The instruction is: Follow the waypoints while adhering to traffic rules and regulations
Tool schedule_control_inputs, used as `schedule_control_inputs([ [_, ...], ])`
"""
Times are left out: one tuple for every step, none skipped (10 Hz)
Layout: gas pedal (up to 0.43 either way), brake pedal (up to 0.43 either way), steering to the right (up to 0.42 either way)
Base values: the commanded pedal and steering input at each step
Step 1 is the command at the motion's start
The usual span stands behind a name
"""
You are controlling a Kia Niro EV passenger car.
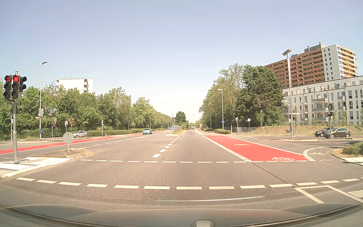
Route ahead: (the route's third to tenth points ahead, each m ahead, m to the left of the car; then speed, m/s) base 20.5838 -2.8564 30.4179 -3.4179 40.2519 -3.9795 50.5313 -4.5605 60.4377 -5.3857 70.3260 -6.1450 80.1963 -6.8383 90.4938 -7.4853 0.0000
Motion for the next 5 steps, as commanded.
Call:
schedule_control_inputs([
  [0.000,0.366,0.000],
  [0.000,0.366,0.000],
  [0.000,0.366,0.000],
  [0.000,0.366,0.000],
  [0.000,0.366,0.000],
])
